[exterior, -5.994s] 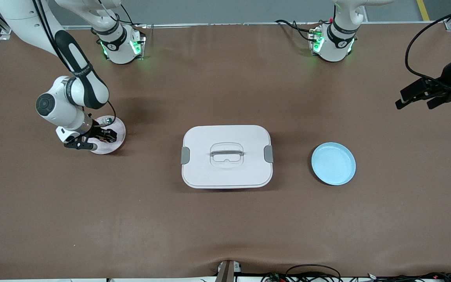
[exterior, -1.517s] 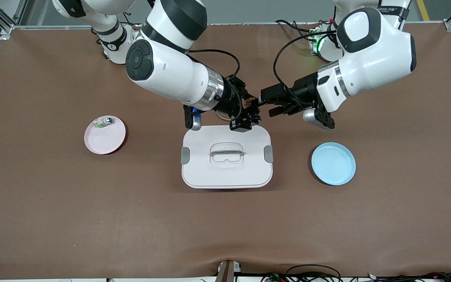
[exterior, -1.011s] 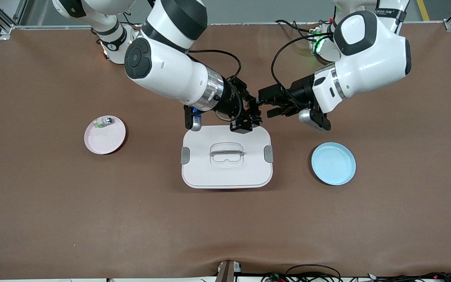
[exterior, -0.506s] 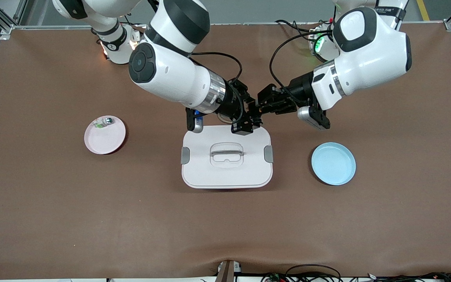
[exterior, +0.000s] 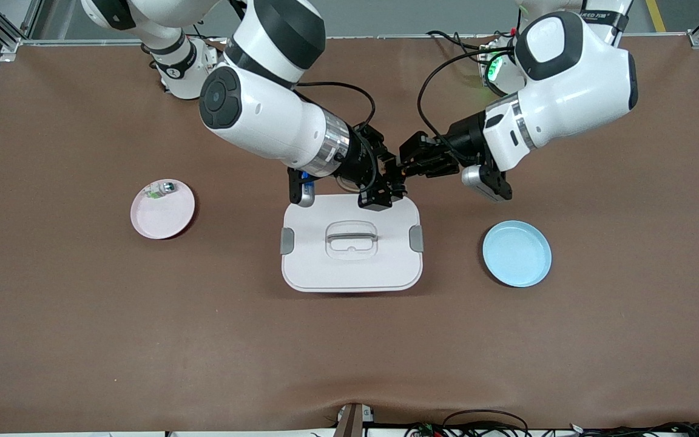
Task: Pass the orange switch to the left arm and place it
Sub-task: 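Grasp the switch with the left gripper and open the right gripper, then carry the switch toward the blue plate while the right gripper withdraws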
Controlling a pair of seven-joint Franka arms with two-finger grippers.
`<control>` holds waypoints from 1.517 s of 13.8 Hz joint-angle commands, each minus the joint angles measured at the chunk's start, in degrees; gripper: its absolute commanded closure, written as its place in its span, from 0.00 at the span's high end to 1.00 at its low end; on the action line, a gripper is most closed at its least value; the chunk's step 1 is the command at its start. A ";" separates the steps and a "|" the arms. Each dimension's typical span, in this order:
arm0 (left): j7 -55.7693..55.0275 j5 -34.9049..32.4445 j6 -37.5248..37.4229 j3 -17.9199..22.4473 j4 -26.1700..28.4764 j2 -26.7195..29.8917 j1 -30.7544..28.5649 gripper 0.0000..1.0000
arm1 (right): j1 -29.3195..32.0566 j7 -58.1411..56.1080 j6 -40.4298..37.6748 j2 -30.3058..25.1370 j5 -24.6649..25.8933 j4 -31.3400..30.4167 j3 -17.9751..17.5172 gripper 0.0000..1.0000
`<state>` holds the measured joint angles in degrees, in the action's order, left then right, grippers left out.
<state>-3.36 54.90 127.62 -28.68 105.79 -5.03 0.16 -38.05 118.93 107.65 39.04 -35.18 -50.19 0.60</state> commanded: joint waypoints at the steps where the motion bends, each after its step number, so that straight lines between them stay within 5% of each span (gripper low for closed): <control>1: 1.25 -0.14 0.97 -0.33 0.65 -0.25 0.11 0.10 | 0.16 1.31 -0.69 0.07 0.02 2.38 0.46 1.00; 6: 0.99 -3.56 0.35 -0.24 0.56 0.63 -0.68 0.11 | 2.88 -4.74 -4.36 -0.72 -0.07 2.38 0.46 1.00; 13: 0.37 -14.36 -12.81 0.46 -2.59 2.74 -6.39 0.11 | 12.19 -30.55 -23.07 -4.67 0.46 2.29 0.72 1.00; 18: 0.72 -24.21 -24.94 0.46 -8.57 2.57 -10.87 0.11 | 18.52 -66.57 -36.09 -7.92 14.94 2.29 0.63 1.00; 21: 1.07 -36.58 -31.79 0.46 -12.26 2.65 -12.11 0.10 | 21.78 -79.60 -39.61 -8.37 20.13 2.29 0.63 1.00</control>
<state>-2.76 24.24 99.94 -28.00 96.26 -2.77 -11.50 -17.84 46.63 69.80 31.59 -18.33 -47.46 1.91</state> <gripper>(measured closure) 0.665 0.000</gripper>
